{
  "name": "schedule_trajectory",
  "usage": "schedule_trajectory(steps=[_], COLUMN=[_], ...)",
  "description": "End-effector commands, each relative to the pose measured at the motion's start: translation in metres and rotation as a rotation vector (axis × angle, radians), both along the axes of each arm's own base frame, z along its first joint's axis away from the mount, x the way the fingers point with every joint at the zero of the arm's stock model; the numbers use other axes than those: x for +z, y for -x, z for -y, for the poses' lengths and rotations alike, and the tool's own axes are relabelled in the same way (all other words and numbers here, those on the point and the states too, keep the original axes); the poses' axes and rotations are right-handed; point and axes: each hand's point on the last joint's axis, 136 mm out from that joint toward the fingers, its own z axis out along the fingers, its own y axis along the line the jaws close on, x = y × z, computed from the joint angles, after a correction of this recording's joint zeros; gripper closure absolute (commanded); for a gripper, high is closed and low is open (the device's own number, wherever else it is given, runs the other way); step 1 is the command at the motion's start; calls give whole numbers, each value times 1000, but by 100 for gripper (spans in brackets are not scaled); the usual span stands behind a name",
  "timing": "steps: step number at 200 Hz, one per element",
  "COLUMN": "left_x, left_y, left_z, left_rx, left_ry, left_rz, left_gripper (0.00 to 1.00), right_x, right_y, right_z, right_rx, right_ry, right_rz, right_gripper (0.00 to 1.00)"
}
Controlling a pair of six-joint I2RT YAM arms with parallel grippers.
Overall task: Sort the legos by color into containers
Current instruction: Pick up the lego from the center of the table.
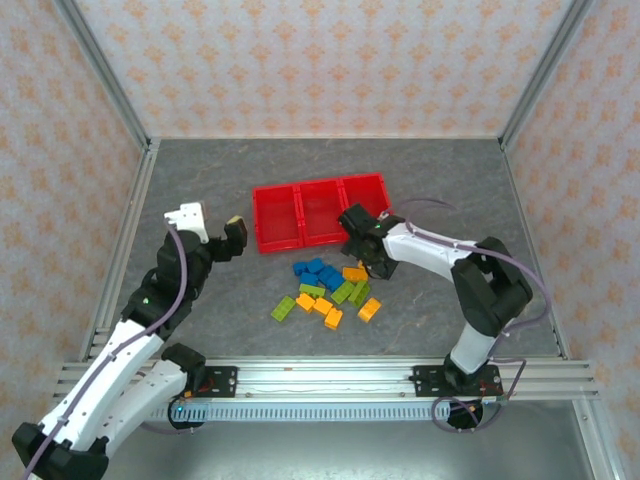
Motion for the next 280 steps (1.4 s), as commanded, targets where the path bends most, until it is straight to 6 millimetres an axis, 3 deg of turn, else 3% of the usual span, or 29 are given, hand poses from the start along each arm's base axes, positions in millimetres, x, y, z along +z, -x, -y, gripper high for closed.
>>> schedule_trajectory(steps=[1, 28, 80, 171, 220, 247, 280], left_x=[-28, -23, -32, -40, -47, -40, -29], left_y=[16, 19, 20, 23, 24, 29, 39], left_z=[7, 21, 44, 51, 51, 57, 73], left_rx=[-53, -142, -271, -305, -294, -312, -392], left_ry=[33, 56, 61, 54, 27, 31, 42], left_rz=[-76, -47, -75, -91, -133, -114, -89], left_gripper=[1, 1, 1, 1, 1, 1, 1], right_x=[-2, -9, -12, -26, -25, -20, -10], right_y=[2, 1, -8, -9, -11, -11, -12], right_z=[10, 12, 15, 9, 9, 11, 15], right_rx=[3, 8, 15, 41, 56, 79, 93], right_ry=[91, 136, 177, 146, 134, 135, 145], right_rz=[-15, -25, 6, 24, 51, 72, 108], right_gripper=[15, 20, 30, 41, 49, 59, 62])
